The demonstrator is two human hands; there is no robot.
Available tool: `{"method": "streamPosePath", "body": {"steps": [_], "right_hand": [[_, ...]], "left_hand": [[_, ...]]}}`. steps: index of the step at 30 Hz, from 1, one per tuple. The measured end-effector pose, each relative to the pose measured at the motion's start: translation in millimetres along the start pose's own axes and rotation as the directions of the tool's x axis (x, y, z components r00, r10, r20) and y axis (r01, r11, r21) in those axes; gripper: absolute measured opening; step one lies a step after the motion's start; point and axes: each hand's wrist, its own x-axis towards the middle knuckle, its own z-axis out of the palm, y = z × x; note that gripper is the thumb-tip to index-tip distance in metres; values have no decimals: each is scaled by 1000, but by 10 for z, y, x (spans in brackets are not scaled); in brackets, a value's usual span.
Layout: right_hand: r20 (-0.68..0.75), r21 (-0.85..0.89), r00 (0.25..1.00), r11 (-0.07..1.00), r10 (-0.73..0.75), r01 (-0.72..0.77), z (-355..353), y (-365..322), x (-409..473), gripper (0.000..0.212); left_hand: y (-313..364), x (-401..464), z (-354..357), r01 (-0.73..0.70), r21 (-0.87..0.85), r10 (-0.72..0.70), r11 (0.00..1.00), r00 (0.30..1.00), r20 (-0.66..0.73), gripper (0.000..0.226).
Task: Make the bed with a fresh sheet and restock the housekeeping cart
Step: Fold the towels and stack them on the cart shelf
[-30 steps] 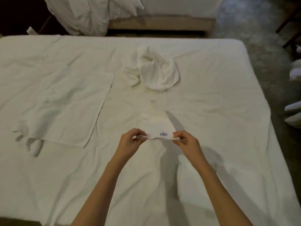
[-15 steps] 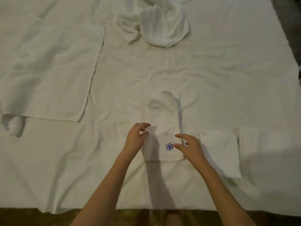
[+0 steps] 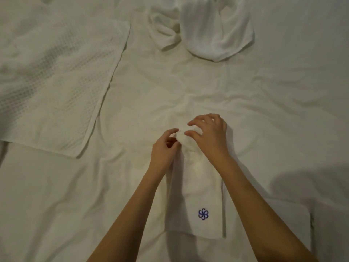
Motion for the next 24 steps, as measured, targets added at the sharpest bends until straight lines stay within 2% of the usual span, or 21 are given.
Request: {"method": "streamPosePath", "body": {"steps": [3, 5, 8, 11, 16, 18, 20, 22, 24], "right_hand": [[255, -44, 967, 999, -13, 25, -50, -96, 190, 32], [332, 30, 943, 1000, -14, 4, -61, -120, 217, 31], [409, 163, 911, 978, 51, -128, -38, -54, 279, 17], [294, 290, 944, 927, 150, -237, -50, 55, 454, 8], [349, 172, 936, 978, 49, -116, 54, 91, 421, 15], [287, 125, 956, 987, 57, -96, 61, 191, 333, 24], [205, -15, 975, 996, 89, -88, 36, 346, 261, 34], [187, -130, 977, 989, 99, -76, 10, 444, 211, 38], [188, -127, 979, 991, 74, -50, 15, 469, 229, 36]], "left_hand": [[26, 8, 24, 12, -31, -12, 999, 1000, 5, 25], [44, 20, 41, 31, -49, -32, 998, 999, -9, 27], [39, 44, 26, 61, -65, -62, 996, 998, -13, 27], [-15, 70, -27, 93, -107, -96, 990, 995, -20, 25], [10, 122, -14, 137, -58, -136, 989, 990, 28, 21], [60, 163, 31, 142, -66, -140, 988, 990, 34, 22], [131, 234, 84, 97, -73, -97, 993, 995, 5, 22], [198, 304, 151, 6, -90, -7, 996, 1000, -6, 24], [225, 352, 224, -84, -121, 81, 989, 996, -32, 28]]}}
